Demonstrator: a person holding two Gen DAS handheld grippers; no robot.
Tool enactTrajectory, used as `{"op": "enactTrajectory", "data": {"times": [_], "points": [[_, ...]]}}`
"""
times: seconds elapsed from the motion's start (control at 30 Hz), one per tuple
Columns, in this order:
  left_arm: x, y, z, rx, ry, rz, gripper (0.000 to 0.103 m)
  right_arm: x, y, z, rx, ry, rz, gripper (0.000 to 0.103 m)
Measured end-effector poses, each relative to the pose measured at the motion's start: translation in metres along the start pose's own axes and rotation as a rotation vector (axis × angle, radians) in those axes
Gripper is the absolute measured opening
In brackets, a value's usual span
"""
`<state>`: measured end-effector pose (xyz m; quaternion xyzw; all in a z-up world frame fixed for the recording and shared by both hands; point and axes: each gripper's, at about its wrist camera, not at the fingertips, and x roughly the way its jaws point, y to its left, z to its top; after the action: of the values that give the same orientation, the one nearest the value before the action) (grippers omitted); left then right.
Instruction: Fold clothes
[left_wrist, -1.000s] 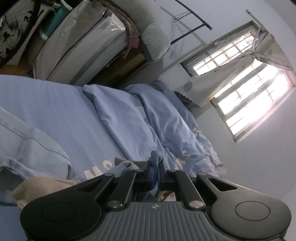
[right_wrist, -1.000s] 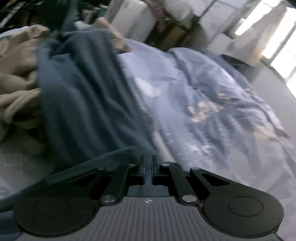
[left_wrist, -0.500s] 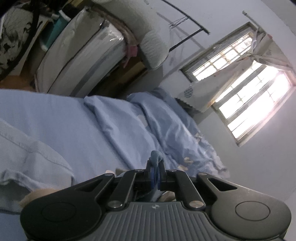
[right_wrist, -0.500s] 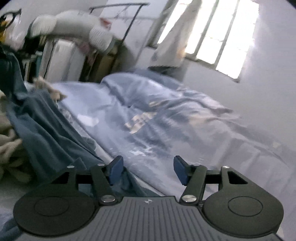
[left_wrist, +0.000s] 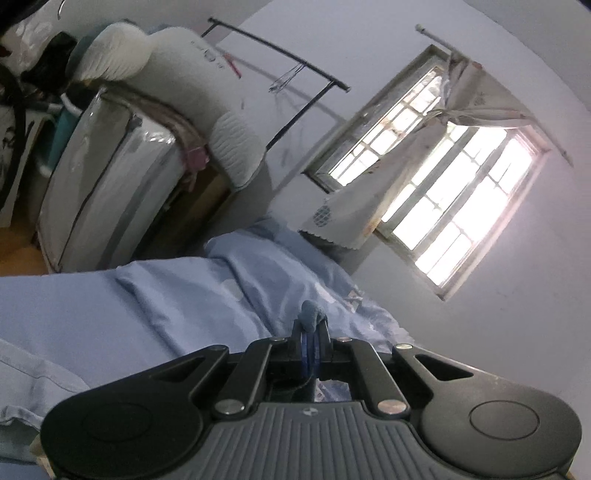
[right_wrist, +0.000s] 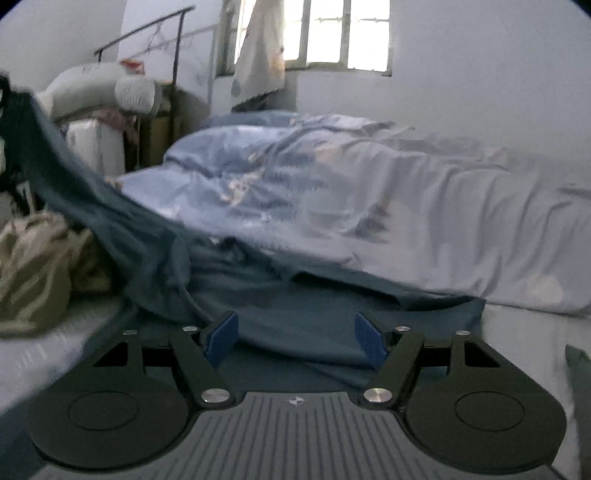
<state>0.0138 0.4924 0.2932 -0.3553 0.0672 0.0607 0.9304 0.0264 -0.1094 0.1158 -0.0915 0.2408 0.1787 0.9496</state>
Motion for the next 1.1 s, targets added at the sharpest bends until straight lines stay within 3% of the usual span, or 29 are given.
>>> {"op": "enactTrajectory", "data": {"times": [0.13,0.23,0.37,0.5,0.6,0.7,0.77,0.8,1.0,1.1], "points": [[0.000,-0.004,-0.005,-0.012,-0.006,0.014,0.001,0.011,-0.020,-0.015,0.016,0.098,-0.005,0.071],[0.001,-0.002,-0.008,-0.020,-0.001,0.032,0.001,0.013,-0.036,-0.040,0.049,0.153,-0.068,0.068],[0.001,0.000,-0.015,-0.015,0.000,0.045,0.001,0.023,-0.028,-0.067,-0.149,0.169,-0.173,0.051],[0.002,0.006,-0.021,-0.027,-0.003,0.069,0.001,0.056,-0.016,-0.075,-0.336,0.173,-0.160,0.041],[0.003,0.011,-0.025,-0.028,-0.003,0.091,0.001,0.083,-0.020,-0.072,-0.388,0.187,-0.158,0.031],[0.005,0.017,-0.028,-0.027,0.000,0.111,0.001,0.100,-0.029,-0.071,-0.434,0.216,-0.166,0.029],[0.006,0.021,-0.029,-0.034,-0.003,0.121,0.001,0.105,-0.033,-0.073,-0.473,0.235,-0.137,0.016],[0.006,0.022,-0.030,-0.037,-0.003,0.122,0.001,0.107,-0.034,-0.074,-0.491,0.244,-0.127,0.004],[0.008,0.026,-0.033,-0.045,0.001,0.123,0.001,0.067,-0.053,-0.066,-0.463,0.208,-0.116,0.003],[0.008,0.025,-0.034,-0.049,0.000,0.119,0.001,0.055,-0.060,-0.067,-0.451,0.253,-0.097,0.003]]}}
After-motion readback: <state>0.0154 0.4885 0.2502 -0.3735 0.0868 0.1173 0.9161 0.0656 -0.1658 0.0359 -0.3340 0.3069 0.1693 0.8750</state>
